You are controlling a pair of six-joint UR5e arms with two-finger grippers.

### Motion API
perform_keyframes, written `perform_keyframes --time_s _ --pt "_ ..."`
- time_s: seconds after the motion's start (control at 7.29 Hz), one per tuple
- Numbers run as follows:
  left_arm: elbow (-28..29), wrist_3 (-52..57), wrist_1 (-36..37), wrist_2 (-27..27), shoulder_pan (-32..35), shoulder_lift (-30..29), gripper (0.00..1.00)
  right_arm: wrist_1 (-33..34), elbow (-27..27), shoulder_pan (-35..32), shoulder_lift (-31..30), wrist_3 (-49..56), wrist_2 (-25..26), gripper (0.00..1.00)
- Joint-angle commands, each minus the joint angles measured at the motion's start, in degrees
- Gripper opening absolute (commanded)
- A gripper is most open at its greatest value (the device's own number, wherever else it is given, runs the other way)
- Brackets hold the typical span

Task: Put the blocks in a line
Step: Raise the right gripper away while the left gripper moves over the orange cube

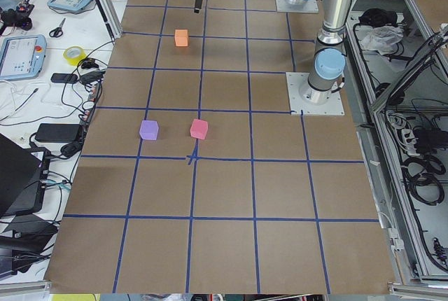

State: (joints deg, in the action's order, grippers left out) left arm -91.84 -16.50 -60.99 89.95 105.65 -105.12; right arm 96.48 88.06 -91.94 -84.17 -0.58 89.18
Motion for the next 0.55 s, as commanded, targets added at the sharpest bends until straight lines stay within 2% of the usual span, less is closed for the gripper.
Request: perform_keyframes --time_s 0.0,0.14,0.41 --pt "0.4 -0.3 7.2 -0.1 0.8 -8.5 1.0 -0.8 1.0 1.3 -1.6 0.7 0.0 1.0" --pt "1.0 0.1 10.4 -0.1 0.8 -11.4 1.0 -0.5 0.8 1.3 -2.3 0.9 -0.7 1.0" --pt "2.7 0.5 11.0 -0.1 0.8 -15.0 1.0 -1.8 1.1 1.2 -5.1 0.4 -0.2 1.0"
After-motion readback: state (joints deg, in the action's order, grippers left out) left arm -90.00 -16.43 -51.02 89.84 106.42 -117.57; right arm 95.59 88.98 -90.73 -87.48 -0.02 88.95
